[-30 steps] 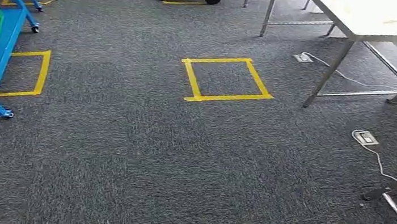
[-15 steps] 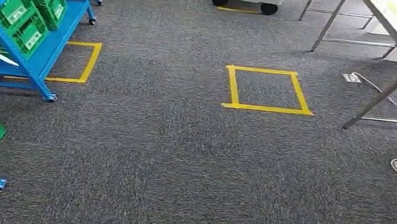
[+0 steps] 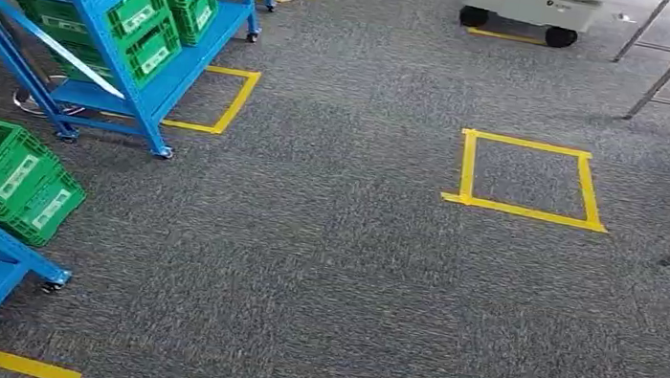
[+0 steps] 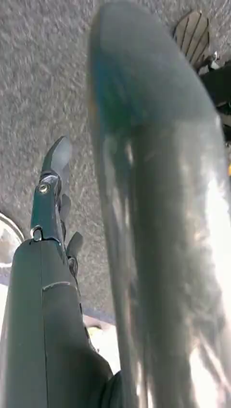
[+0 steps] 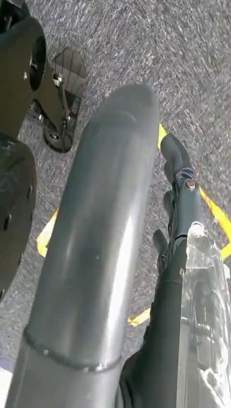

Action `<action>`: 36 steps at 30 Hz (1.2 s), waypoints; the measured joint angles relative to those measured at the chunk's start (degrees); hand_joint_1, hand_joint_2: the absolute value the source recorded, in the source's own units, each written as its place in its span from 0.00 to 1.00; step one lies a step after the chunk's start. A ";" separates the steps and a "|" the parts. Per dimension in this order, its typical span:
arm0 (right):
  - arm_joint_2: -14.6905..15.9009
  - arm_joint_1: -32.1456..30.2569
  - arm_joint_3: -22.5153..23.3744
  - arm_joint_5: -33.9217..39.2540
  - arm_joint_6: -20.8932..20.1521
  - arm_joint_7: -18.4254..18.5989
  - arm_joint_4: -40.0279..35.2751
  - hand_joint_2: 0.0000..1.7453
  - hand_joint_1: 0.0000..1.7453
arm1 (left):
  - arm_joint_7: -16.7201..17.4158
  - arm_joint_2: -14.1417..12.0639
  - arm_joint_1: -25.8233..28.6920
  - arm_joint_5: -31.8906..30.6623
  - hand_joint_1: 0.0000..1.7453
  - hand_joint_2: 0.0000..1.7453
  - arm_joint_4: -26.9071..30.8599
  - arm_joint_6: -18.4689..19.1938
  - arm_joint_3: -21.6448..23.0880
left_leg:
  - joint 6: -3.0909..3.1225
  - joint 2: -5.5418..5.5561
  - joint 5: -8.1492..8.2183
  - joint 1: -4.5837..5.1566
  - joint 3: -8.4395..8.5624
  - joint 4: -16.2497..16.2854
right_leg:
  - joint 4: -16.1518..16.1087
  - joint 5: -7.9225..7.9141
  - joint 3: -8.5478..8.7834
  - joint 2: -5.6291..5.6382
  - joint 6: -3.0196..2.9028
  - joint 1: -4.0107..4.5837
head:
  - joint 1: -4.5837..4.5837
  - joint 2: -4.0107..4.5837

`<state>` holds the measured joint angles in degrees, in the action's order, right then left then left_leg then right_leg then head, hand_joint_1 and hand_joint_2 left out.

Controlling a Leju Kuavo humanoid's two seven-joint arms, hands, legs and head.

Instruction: Take the parts from the cabinet and place them on the table.

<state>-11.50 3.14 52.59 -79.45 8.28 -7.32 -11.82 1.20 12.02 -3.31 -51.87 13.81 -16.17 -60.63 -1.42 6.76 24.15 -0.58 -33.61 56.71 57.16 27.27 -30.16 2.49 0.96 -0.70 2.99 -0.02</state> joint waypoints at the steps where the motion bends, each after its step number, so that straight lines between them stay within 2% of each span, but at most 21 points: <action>1: 0.00 -0.06 -0.02 -0.02 0.00 -0.11 0.00 0.00 0.00 | 0.00 0.00 -0.05 -0.15 0.00 0.00 0.00 0.00 0.00 | -0.17 -3.36 1.50 0.38 -0.94 1.87 | -0.14 0.00 0.08 -0.59 -0.34 0.09 | -0.33 0.00; 3: 0.00 -0.43 -0.02 -0.07 0.00 -0.09 0.00 0.00 0.00 | 0.00 0.00 -0.53 -0.24 0.00 0.00 0.00 0.17 0.00 | -0.51 -5.66 6.26 0.37 -5.44 10.97 | -0.14 0.11 0.06 -2.69 -0.71 0.40 | -0.35 0.00; 5: 0.00 -0.52 0.00 -0.09 0.00 -0.07 0.00 0.00 0.00 | 0.00 0.00 -0.53 -0.26 0.00 0.00 0.00 0.20 0.00 | -0.69 -5.99 8.33 0.29 -8.83 17.91 | -0.13 0.23 0.00 -4.80 -0.89 0.55 | -0.39 0.00; 6: 0.00 -0.45 0.00 -0.11 0.00 -0.07 0.00 0.00 0.00 | 0.00 0.00 -0.39 -0.26 0.00 0.00 0.00 0.22 -0.02 | -0.73 -6.02 7.44 0.26 -8.44 17.45 | -0.13 0.25 0.03 -5.52 -0.88 0.56 | -0.37 0.00; 8: 0.00 -0.27 -0.02 -0.20 0.00 -0.07 0.00 0.00 0.00 | 0.00 0.00 -0.24 -0.26 0.00 0.00 0.00 0.22 -0.02 | -0.57 -6.80 2.91 0.28 -4.03 9.41 | -0.13 0.40 0.19 -7.15 -0.76 0.56 | -0.39 0.00; 9: 0.00 -0.23 -0.02 -0.22 0.00 -0.07 0.00 0.00 0.00 | 0.00 0.00 -0.33 -0.28 0.00 0.00 0.00 0.22 0.00 | -0.39 -8.85 0.87 0.35 -0.72 3.78 | -0.13 0.53 0.42 -7.90 -0.56 0.57 | -0.41 0.00; 10: 0.00 -0.25 -0.02 -0.22 0.02 -0.07 0.00 0.00 0.00 | 0.00 0.02 -0.51 -0.31 0.00 0.00 0.00 0.24 -0.02 | -0.25 -13.33 0.83 0.66 1.59 0.00 | -0.08 0.75 0.65 -8.39 -0.23 0.90 | -0.44 0.00; 15: -0.02 0.04 -0.02 -0.24 0.02 0.00 -0.02 0.00 0.00 | 0.00 -0.04 -0.59 -0.33 0.00 0.00 0.00 0.28 0.00 | 1.74 -9.13 0.27 0.51 1.37 -0.88 | -0.11 1.67 0.94 -11.37 1.19 1.00 | -0.26 0.00; 17: 0.00 0.06 -0.02 -0.24 0.04 -0.02 -0.02 0.00 0.00 | 0.00 -0.09 -0.57 -0.33 0.00 0.00 0.00 0.24 -0.02 | 2.24 -7.83 0.08 0.34 1.20 -0.87 | 5.75 5.41 -1.18 -4.83 1.65 0.54 | 0.11 0.00; 19: 0.00 -0.24 0.00 -0.24 0.02 0.00 -0.02 0.00 0.00 | -0.02 -0.07 -0.70 -0.33 0.00 0.00 0.00 0.24 0.00 | 2.45 -6.02 -0.05 0.33 0.92 -0.86 | 15.78 9.63 -6.03 -2.83 1.90 0.48 | 0.18 -0.02; 20: 0.00 -0.39 0.00 -0.24 0.02 0.02 0.00 0.00 0.00 | -0.02 -0.02 -0.65 -0.33 0.00 0.00 0.00 0.24 0.00 | 2.46 -4.96 -0.07 0.34 0.89 -0.86 | 19.15 10.29 -7.95 -2.61 1.96 0.50 | 0.15 0.00; 21: 0.00 -0.48 0.00 -0.24 0.02 0.02 -0.02 0.00 0.00 | -0.02 -0.02 -0.53 -0.33 0.00 0.00 0.00 0.24 0.00 | 2.40 -3.95 -0.11 0.33 0.93 -0.85 | 19.12 9.36 -8.31 -2.57 1.95 0.50 | 0.11 0.00; 23: 0.00 -0.38 -0.02 -0.24 0.02 0.02 -0.02 0.00 0.00 | -0.02 -0.02 -0.44 -0.33 0.00 0.00 0.00 0.26 -0.02 | 2.18 -2.07 -0.23 0.21 1.01 -0.80 | 11.61 4.39 -5.28 -2.22 1.90 0.23 | 0.11 0.00; 24: 0.00 -0.33 0.00 -0.22 0.02 0.02 -0.02 0.00 0.00 | -0.02 -0.02 -0.48 -0.31 0.00 0.00 0.00 0.37 -0.02 | 1.93 -1.20 -0.28 0.06 1.03 -0.75 | 6.18 1.78 -2.77 -0.79 2.02 -0.08 | 0.13 0.00; 25: 0.00 -0.32 0.00 -0.22 0.02 0.04 -0.02 0.00 0.00 | -0.02 -0.02 -0.56 -0.33 0.00 0.00 0.00 0.37 -0.02 | 1.46 -0.29 -0.32 -0.02 0.94 -0.69 | 1.60 0.66 -0.66 2.54 2.30 -0.64 | 0.15 0.00; 26: -0.07 -0.29 0.00 -0.22 0.02 0.07 0.00 0.00 0.00 | -0.02 -0.09 -0.69 -0.33 0.00 0.00 0.00 0.37 -0.02 | 1.01 0.45 -0.18 0.19 0.58 -0.19 | 0.45 1.13 -0.33 3.36 2.04 -0.62 | 0.13 0.00; 29: -0.04 -0.16 0.00 -0.20 0.04 0.17 -0.02 0.00 0.00 | -0.02 -0.07 -0.22 -0.31 0.00 0.00 0.00 0.39 0.00 | -0.35 2.13 -1.05 -0.44 0.01 -1.02 | 0.92 0.82 -0.05 1.53 0.58 0.11 | 0.02 0.00; 30: -0.07 -0.13 0.02 -0.22 0.02 0.17 -0.04 0.00 0.00 | 0.00 -0.09 -0.04 -0.33 0.00 0.00 0.00 0.37 -0.02 | -0.59 2.25 -1.08 -0.56 -0.08 -0.86 | 0.41 0.34 -0.01 0.54 -0.09 -0.16 | 0.09 0.00; 32: -0.07 -0.20 0.00 -0.22 0.02 0.15 -0.07 0.00 0.00 | -0.02 -0.04 -0.10 -0.33 0.00 0.00 0.00 0.37 -0.02 | -0.65 -4.42 2.20 0.08 -2.05 3.43 | 0.22 0.10 0.00 -0.82 -0.74 0.13 | -0.61 0.00; 34: -0.07 -0.60 0.02 -0.22 0.02 0.17 -0.07 0.00 0.00 | -0.02 -0.04 -0.58 -0.33 0.00 0.00 0.00 0.39 0.00 | -0.82 -5.87 7.03 0.06 -6.79 13.32 | 0.23 0.21 -0.18 -3.05 -0.96 0.49 | -0.59 0.00; 36: -0.04 -0.55 0.07 -0.22 0.04 0.17 -0.07 0.00 0.00 | -0.02 -0.04 -0.46 -0.31 0.00 0.00 0.00 0.39 0.00 | -0.80 -5.99 8.04 0.06 -8.83 17.84 | 0.25 0.29 -0.30 -4.80 -1.09 0.65 | -0.59 0.00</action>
<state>-11.54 2.59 52.65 -79.67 8.33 -7.15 -11.89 1.18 11.98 -3.77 -52.17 13.81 -15.78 -60.63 -2.22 0.77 32.19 -0.51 -42.43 74.55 57.40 27.57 -30.46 -2.32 -0.13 -0.05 2.40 -0.02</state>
